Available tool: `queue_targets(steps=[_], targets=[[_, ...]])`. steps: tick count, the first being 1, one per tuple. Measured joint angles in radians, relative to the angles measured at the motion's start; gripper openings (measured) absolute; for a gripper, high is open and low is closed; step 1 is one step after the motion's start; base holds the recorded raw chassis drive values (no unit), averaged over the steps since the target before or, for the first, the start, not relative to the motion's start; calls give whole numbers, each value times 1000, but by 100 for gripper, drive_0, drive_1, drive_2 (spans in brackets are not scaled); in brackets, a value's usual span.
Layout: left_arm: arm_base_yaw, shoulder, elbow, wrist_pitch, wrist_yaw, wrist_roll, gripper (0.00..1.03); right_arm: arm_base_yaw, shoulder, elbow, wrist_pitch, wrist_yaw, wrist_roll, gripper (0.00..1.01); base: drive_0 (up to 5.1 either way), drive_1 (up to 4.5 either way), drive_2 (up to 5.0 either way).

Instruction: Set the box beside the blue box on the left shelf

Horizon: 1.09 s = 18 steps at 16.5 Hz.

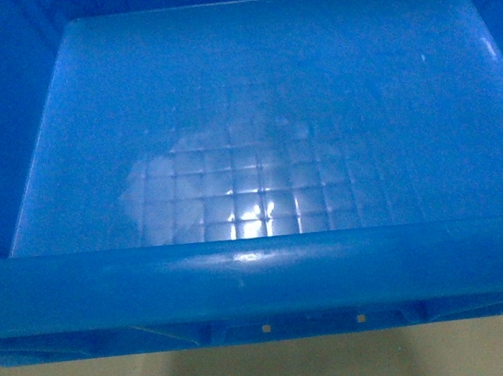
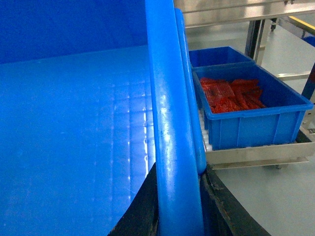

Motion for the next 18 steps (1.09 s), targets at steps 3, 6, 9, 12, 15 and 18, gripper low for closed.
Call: queue_targets(steps=[3,6,9,12,15,18], targets=[[0,0,0,0,0,0,10,0,0,0,0,0,0,15,0,0,0],[0,0,0,0,1,-1,10,0,0,0,0,0,0,15,0,0,0],[0,0,0,0,1,0,10,0,0,0,0,0,0,15,0,0,0],[0,0,0,0,1,0,10,0,-1,0,0,0,0,15,0,0,0],[0,1,-1,-10,3,-3,10,0,-1,-3,-8,0,0,15,0,0,0],[0,1,-1,-2,2,-3,10,0,-1,-3,1,0,0,15,0,0,0]])
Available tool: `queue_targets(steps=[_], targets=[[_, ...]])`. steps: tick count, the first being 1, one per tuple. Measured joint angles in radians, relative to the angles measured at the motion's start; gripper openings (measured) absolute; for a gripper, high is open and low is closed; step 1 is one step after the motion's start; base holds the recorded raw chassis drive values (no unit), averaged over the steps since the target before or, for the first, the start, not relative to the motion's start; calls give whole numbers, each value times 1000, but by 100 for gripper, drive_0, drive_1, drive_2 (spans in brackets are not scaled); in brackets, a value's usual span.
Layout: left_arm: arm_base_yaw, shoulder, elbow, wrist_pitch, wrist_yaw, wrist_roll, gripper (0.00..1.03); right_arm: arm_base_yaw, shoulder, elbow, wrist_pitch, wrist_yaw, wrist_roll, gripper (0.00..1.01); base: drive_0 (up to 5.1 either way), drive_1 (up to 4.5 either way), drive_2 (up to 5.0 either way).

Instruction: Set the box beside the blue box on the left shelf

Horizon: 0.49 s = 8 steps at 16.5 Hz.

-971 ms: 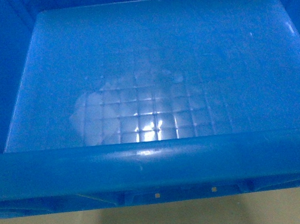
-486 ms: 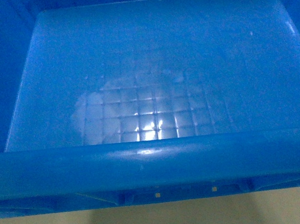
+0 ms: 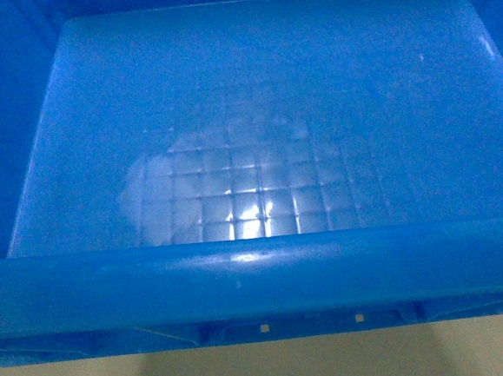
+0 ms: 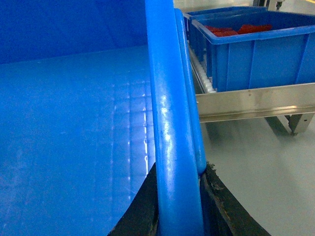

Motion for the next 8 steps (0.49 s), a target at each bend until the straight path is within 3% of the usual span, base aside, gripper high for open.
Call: queue_targets(steps=[8], targets=[[0,-3,0,3,-1,2,10,0,-2,0,2,0,0,15,0,0,0]])
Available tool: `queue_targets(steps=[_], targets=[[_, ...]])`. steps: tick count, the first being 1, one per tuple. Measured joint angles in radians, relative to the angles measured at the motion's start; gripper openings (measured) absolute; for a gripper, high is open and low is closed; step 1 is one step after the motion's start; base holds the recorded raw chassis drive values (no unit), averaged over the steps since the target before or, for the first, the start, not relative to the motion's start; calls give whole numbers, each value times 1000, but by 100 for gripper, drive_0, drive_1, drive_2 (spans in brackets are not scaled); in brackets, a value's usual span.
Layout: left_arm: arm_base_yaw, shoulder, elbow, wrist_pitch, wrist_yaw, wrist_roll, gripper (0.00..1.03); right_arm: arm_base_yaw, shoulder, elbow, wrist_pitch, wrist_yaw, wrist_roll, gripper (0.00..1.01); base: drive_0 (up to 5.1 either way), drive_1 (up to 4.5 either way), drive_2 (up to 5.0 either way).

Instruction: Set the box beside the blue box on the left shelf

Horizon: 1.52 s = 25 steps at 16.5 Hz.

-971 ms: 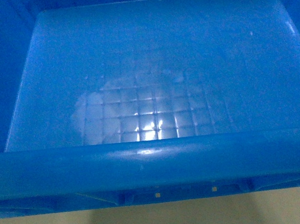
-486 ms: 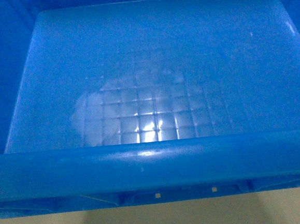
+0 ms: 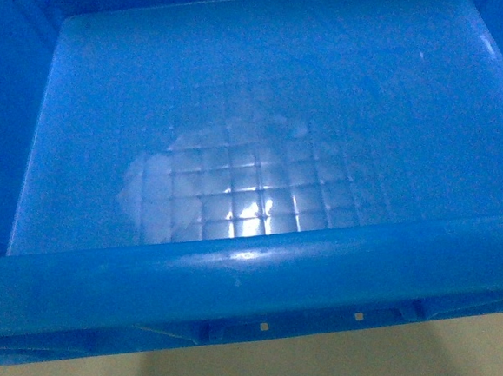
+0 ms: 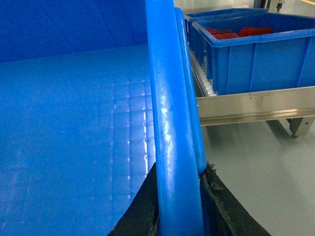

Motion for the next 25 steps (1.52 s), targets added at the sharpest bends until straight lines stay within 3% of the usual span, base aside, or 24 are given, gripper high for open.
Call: queue_targets(steps=[2,25], targets=[[0,0,0,-2,-1,1,10,0,0,0,-1,0,0,15,0,0,0],[0,2,0,-3,-2,2,10,0,1,0,-3,-1,0,15,10,420,-401]])
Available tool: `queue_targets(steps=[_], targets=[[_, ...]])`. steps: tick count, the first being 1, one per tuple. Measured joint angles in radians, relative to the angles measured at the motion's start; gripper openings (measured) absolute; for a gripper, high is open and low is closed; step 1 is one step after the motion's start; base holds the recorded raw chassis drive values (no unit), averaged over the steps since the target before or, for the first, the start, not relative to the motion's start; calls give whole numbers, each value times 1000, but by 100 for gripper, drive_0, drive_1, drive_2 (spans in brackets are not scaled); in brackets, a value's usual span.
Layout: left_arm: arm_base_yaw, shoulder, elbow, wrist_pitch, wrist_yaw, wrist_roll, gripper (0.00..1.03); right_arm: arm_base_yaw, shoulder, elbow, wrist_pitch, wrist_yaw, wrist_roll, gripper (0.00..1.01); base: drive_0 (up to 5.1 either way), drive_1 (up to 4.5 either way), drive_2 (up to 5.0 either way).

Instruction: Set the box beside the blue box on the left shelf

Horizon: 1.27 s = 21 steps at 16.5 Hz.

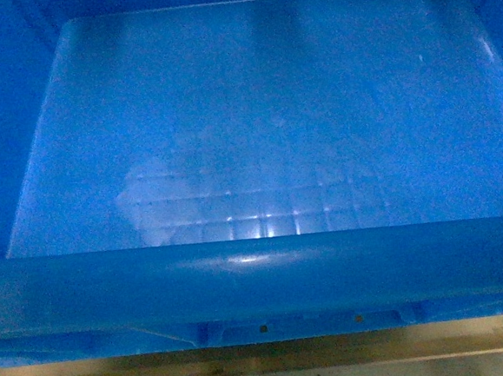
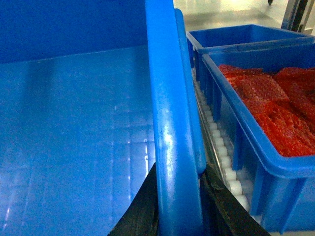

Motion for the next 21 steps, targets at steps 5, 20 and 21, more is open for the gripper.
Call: queue_targets(steps=[5,20,21], targets=[[0,0,0,-1,1,0,10,0,1,0,0,0,0,15,10,420,-401],[0,5,0,1,0,-1,10,0,7,0,1,1,0,15,7,308,-294],[0,5,0,1,0,-1,10,0,7,0,1,1,0,15,0,0,0]])
